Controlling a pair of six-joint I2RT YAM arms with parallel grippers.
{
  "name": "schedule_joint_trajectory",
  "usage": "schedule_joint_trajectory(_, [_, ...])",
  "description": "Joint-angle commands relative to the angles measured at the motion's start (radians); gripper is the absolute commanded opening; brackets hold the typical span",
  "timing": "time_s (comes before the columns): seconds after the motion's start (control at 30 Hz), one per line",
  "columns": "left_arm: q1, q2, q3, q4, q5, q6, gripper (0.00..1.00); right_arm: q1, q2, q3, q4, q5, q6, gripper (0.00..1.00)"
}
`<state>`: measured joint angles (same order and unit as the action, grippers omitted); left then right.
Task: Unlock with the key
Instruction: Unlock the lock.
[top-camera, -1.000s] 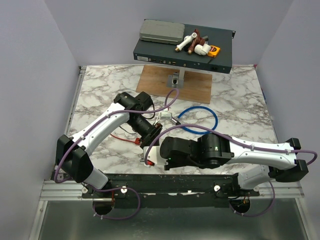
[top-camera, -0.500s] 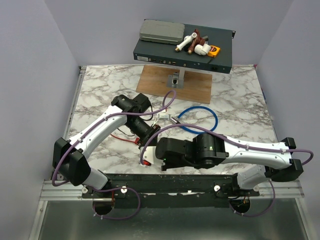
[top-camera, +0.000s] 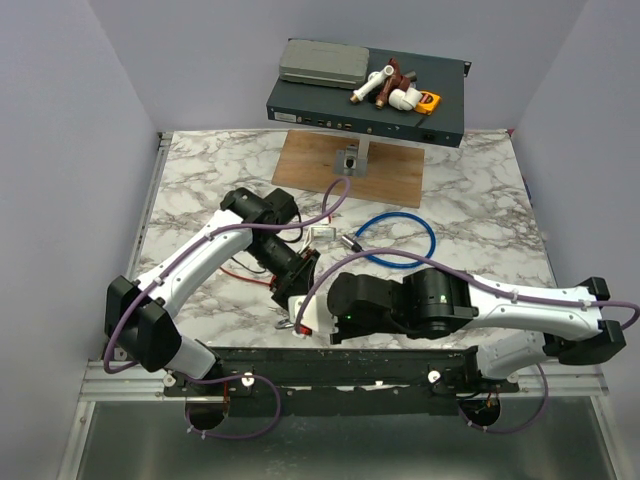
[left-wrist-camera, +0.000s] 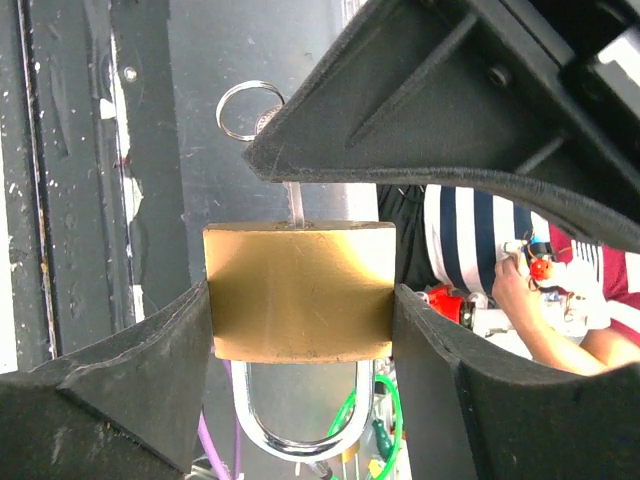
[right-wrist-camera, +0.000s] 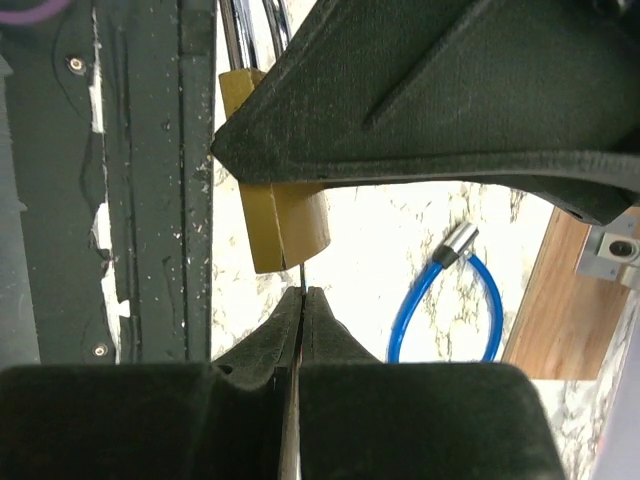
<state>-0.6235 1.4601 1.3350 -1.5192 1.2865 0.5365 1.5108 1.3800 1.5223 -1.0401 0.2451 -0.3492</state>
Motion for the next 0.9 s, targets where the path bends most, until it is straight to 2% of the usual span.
schedule_joint_trajectory(0.0, [-0.009,-0.008,0.062,-0.086,0.179,0.137,0.00,0.011,-0.036,-0.020,0.212,-0.076,-0.062,0.01])
schedule_joint_trajectory(0.4, [-0.024,-0.021,0.009,0.017,0.131,0.026,0.00,0.011,0.042,0.065,0.078,-0.091,-0.088,0.01])
schedule_joint_trajectory(0.87, [-0.051,-0.010,-0.020,0.069,0.091,-0.024,0.00,0.024,0.061,0.089,0.063,-0.084,-0.110,0.01])
